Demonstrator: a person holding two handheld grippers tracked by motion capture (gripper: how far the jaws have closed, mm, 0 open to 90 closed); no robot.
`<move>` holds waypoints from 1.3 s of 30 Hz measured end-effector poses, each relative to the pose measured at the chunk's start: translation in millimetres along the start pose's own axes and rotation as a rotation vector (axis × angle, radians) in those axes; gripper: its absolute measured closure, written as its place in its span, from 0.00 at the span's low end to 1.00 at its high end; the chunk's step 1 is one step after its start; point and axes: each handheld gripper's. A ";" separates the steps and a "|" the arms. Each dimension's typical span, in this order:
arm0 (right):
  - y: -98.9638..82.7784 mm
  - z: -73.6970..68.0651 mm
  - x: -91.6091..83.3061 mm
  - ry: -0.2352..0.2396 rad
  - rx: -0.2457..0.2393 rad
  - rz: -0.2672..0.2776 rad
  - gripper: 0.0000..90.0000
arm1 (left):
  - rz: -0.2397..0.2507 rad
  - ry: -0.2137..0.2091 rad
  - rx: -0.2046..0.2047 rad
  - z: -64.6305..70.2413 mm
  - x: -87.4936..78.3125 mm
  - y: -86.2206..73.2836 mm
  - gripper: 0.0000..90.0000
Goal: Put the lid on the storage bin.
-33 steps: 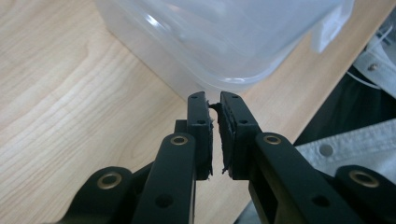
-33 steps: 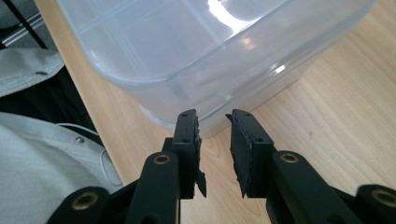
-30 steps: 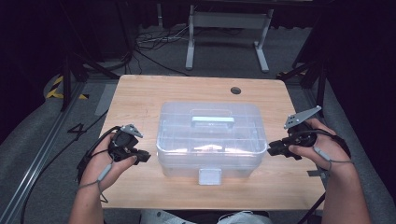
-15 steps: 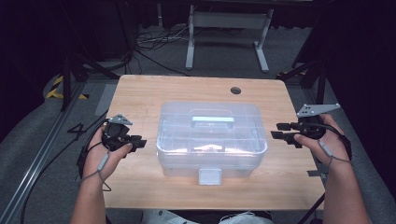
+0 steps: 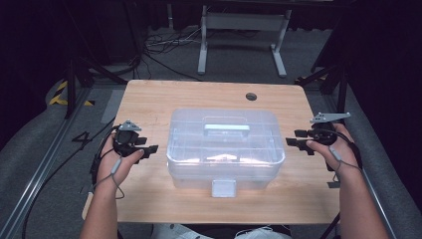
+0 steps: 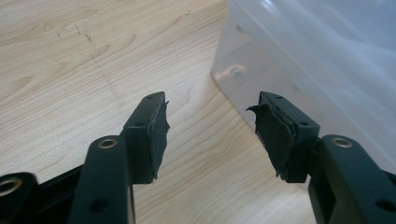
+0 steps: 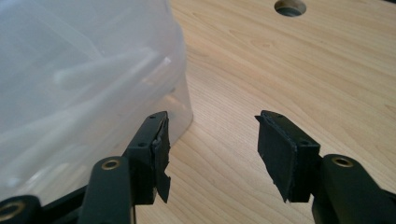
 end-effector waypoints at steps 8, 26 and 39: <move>-8.7 12.7 22.4 -0.001 0.037 -0.059 0.48 | -0.054 -0.020 -0.019 -5.7 16.6 -8.1 0.44; -29.3 28.0 64.7 -0.025 0.015 -0.157 0.45 | -0.166 -0.058 0.018 -8.2 43.5 -19.2 0.41; -35.0 24.0 78.2 -0.001 -0.017 -0.216 0.43 | -0.295 -0.120 0.055 -2.9 56.0 -24.0 0.36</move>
Point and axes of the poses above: each handheld gripper's, and its own axes: x roughly forward along the jaws, y roughly out of its top, z roughly to its right, and after that the axes turned 7 degrees about x, right-handed
